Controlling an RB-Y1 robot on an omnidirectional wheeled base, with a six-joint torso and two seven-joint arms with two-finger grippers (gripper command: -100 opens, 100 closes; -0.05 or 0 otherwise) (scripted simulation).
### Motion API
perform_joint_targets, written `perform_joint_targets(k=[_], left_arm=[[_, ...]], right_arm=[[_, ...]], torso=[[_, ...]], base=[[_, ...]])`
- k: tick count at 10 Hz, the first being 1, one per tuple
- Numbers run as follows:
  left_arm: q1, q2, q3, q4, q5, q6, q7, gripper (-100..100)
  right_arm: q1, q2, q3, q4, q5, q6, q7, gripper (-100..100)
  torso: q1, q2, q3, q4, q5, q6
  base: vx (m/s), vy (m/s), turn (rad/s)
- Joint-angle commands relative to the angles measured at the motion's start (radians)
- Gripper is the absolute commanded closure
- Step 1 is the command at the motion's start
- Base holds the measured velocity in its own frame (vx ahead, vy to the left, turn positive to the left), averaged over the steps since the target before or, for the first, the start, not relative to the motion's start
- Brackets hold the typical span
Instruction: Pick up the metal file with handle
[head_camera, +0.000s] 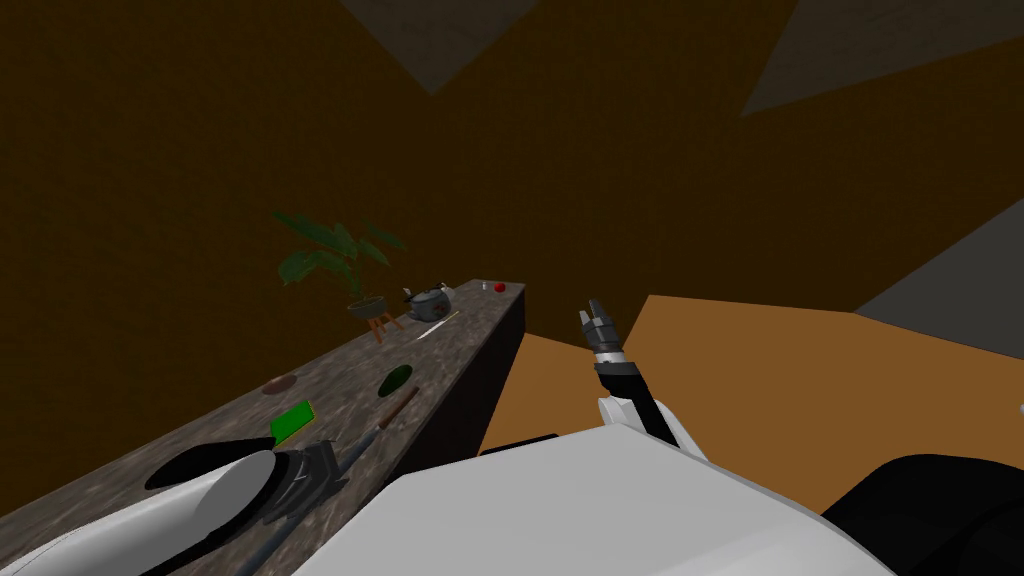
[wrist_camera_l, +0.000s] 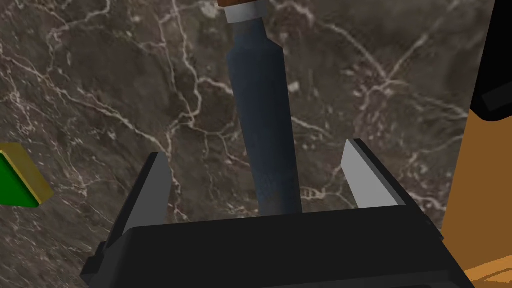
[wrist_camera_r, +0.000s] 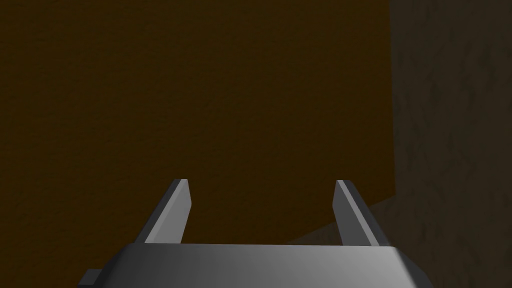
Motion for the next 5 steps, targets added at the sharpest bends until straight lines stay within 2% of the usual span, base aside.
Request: perform_joint_targets(k=[1,3,4,5], left_arm=[[0.005,0.008,0.016,0.015,0.023,0.050,0.023,-100],[0.009,0.023,0.039,0.037,0.057,0.112,0.061,-100],[0.009,0.023,0.039,0.037,0.057,0.123,0.061,-100],[0.011,0.031,0.049,0.047,0.071,0.155,0.077,-100]], right_arm=[[0.000,0.000,0.000,0.000,0.000,0.000,0.000,0],[0.000,0.000,0.000,0.000,0.000,0.000,0.000,0],[0.000,0.000,0.000,0.000,0.000,0.000,0.000,0],[0.000,0.000,0.000,0.000,0.000,0.000,0.000,0]], torso=[[0.000,0.000,0.000,0.000,0.000,0.000],[0.001,0.000,0.000,0.000,0.000,0.000],[0.001,-0.001,0.000,0.000,0.000,0.000],[0.001,0.000,0.000,0.000,0.000,0.000]], base=[[0.025,0.021,-0.039],[0.040,0.038,-0.041],[0.028,0.029,-0.014],[0.020,0.019,-0.025]])
